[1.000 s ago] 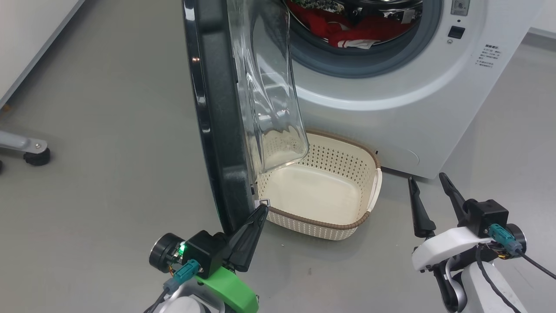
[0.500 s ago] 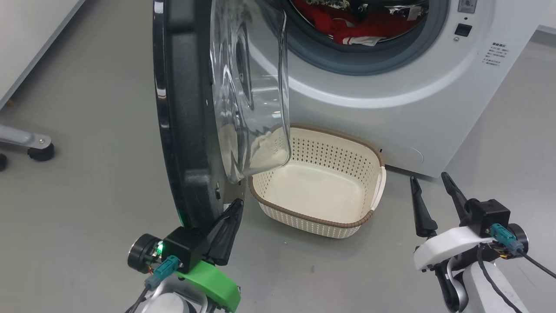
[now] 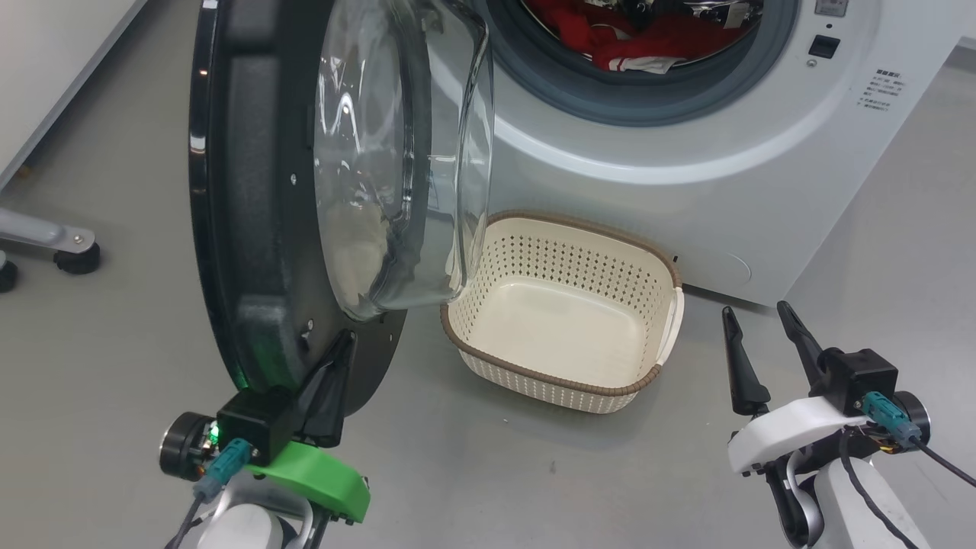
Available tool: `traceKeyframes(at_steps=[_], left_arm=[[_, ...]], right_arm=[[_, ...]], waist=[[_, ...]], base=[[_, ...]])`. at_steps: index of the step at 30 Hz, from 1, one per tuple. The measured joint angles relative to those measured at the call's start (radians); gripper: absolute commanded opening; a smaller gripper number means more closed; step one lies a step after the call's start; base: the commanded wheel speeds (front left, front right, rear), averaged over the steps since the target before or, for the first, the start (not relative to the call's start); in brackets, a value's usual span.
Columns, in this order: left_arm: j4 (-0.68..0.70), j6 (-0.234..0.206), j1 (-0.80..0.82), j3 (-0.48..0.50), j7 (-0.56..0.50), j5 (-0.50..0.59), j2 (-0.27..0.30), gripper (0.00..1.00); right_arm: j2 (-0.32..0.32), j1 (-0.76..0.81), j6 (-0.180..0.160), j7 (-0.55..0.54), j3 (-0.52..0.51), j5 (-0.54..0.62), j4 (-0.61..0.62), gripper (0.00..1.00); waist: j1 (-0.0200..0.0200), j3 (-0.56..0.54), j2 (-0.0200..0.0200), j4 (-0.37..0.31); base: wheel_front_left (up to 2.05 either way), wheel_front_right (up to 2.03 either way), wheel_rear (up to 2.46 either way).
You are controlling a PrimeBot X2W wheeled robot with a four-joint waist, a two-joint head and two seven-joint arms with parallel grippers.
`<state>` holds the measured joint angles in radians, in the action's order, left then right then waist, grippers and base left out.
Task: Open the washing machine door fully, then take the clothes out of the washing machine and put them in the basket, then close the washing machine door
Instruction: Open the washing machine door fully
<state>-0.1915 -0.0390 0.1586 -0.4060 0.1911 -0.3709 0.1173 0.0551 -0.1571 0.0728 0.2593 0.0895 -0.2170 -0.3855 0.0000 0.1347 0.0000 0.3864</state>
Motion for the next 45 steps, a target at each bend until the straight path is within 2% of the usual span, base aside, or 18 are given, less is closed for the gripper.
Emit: traceKeyframes(at_steps=[14,45], left_arm=[[-0.006,-0.036,0.001,0.128,0.031,-0.037,0.024,0.00],[-0.124,-0.050,0.105,0.436,0.061,-0.102,0.065,0.00]], right_arm=[[0.000,-0.015,0.005,0.000,-0.014,0.026,0.010,1.00],[0.013,-0.063,0.008,0.000,-0.034,0.054,0.022,1.00]], waist=[[0.0000,0.040,0.0000,0.004],[0.0000,0.125,0.0000,0.002]], base=[[0.00,0.00,0.00],[0.00,0.00,0.00]])
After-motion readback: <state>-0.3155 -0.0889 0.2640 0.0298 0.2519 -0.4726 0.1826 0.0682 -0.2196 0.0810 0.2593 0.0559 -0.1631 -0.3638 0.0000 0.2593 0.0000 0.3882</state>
